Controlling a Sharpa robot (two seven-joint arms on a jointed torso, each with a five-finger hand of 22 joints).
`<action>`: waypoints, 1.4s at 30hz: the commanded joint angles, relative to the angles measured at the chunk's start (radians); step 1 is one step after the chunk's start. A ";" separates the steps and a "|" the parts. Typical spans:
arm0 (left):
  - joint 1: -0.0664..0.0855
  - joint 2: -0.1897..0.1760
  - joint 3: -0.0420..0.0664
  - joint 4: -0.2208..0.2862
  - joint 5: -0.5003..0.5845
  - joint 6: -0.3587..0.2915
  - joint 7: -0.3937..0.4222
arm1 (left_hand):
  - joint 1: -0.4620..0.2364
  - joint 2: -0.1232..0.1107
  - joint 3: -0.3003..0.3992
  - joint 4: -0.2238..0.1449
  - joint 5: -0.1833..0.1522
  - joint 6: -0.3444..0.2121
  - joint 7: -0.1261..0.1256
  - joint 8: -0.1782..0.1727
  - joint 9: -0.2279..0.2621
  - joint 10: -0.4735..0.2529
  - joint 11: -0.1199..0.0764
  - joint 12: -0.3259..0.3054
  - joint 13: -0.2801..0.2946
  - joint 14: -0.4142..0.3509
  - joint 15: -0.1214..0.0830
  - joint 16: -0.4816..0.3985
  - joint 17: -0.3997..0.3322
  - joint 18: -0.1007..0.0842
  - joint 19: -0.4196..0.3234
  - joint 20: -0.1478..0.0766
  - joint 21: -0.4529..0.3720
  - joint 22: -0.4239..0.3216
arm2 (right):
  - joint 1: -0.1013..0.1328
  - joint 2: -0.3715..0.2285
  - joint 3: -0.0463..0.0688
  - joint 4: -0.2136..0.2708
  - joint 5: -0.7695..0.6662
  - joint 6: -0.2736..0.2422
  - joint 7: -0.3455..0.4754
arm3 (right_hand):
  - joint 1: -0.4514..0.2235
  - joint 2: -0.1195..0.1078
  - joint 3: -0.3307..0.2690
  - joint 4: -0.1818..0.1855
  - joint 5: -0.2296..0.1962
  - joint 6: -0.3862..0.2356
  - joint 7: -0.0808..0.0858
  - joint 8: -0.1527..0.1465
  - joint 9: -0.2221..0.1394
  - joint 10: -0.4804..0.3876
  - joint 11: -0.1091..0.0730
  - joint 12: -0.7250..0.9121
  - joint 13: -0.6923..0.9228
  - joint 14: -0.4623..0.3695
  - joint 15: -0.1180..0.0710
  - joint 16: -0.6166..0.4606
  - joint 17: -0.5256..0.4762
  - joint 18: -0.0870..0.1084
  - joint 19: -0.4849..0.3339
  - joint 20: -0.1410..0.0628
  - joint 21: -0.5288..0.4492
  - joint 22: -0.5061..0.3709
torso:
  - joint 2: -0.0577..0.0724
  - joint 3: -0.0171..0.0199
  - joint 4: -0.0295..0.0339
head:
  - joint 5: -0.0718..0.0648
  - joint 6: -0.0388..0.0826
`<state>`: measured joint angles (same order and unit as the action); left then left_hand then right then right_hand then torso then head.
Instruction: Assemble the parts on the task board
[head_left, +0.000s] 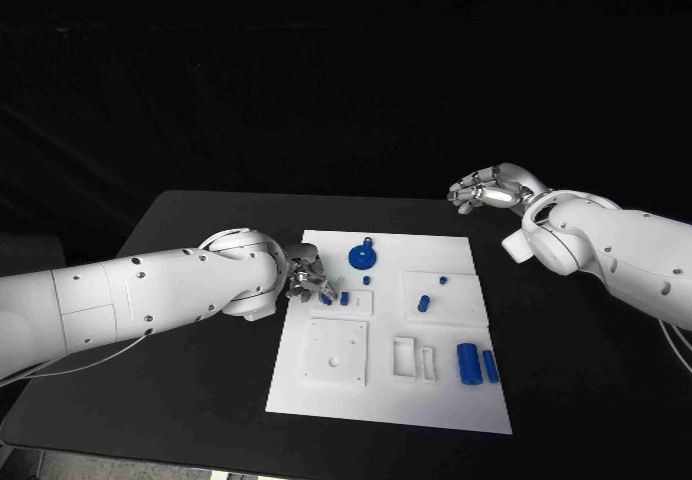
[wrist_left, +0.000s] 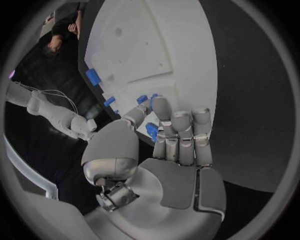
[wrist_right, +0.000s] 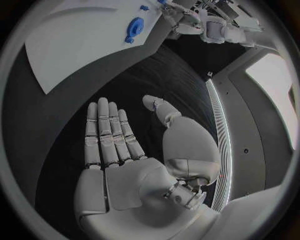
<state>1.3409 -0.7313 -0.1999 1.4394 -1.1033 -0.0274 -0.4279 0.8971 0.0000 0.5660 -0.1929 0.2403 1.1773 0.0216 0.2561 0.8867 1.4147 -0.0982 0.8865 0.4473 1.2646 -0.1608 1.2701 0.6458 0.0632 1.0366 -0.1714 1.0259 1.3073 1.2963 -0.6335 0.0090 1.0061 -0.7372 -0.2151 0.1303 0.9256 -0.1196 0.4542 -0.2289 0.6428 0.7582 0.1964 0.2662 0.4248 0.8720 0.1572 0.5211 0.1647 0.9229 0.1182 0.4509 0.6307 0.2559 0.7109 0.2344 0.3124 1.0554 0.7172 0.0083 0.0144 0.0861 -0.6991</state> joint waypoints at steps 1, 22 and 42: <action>-0.009 -0.004 -0.006 0.002 -0.029 -0.002 -0.009 | 0.005 0.009 0.022 -0.019 0.000 0.047 -0.016 0.000 0.001 0.000 -0.004 0.007 0.002 0.011 -0.014 0.006 -0.001 0.010 0.006 -0.083 0.003 0.019 | 0.000 -0.001 0.001 0.001 0.004 0.011 0.005 | 0.005 0.008 0.001 0.003 -0.004 -0.007 0.030 0.007 -0.002 -0.003 0.001 0.003 -0.002 -0.003 0.002 -0.005 -0.001 0.006 -0.009 0.001 -0.004 -0.001 | -0.001 -0.0005 0.0012 | 0.000 0.000; -0.030 -0.026 -0.006 0.031 -0.022 -0.119 0.014 | 0.005 0.007 0.027 -0.020 0.007 0.053 -0.018 0.004 0.003 0.000 -0.006 0.010 0.003 0.012 -0.014 0.007 0.000 0.011 0.008 -0.084 0.005 0.019 | 0.000 -0.003 0.001 0.002 0.004 0.010 0.005 | 0.006 0.008 0.002 0.002 -0.002 -0.008 0.030 0.007 -0.002 -0.004 0.001 0.003 -0.004 -0.002 0.002 -0.007 -0.003 0.006 -0.009 0.001 -0.006 -0.002 | -0.001 -0.0012 0.0047 | 0.000 -0.001; -0.053 -0.021 -0.006 0.032 -0.019 -0.142 0.019 | 0.004 0.005 0.030 -0.020 0.009 0.056 -0.019 0.006 0.005 0.001 -0.007 0.013 0.004 0.014 -0.015 0.009 0.000 0.012 0.010 -0.085 0.006 0.019 | 0.000 0.002 0.001 -0.006 0.004 0.015 0.005 | 0.005 0.008 0.002 0.003 0.000 -0.008 0.030 0.008 -0.003 -0.004 0.001 0.003 -0.005 -0.001 0.002 -0.009 -0.004 0.006 -0.008 0.001 -0.007 -0.003 | 0.000 0.0007 0.0004 | 0.001 -0.004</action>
<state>1.2997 -0.7552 -0.1974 1.4707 -1.1198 -0.1821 -0.4044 0.8972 0.0000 0.5697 -0.1909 0.2427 1.1851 0.0210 0.2585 0.8933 1.4142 -0.0985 0.8948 0.4497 1.2709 -0.1617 1.2734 0.6459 0.0588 1.0402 -0.1680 1.0259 1.3076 1.2963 -0.6333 0.0090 1.0022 -0.7354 -0.2123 0.1299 0.9256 -0.1196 0.4542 -0.2289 0.6429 0.7582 0.1964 0.2699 0.4232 0.8720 0.1572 0.5211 0.1614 0.9232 0.1178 0.4472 0.6281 0.2558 0.7111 0.2343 0.3085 1.0545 0.7170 0.0083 0.0147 0.0863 -0.7028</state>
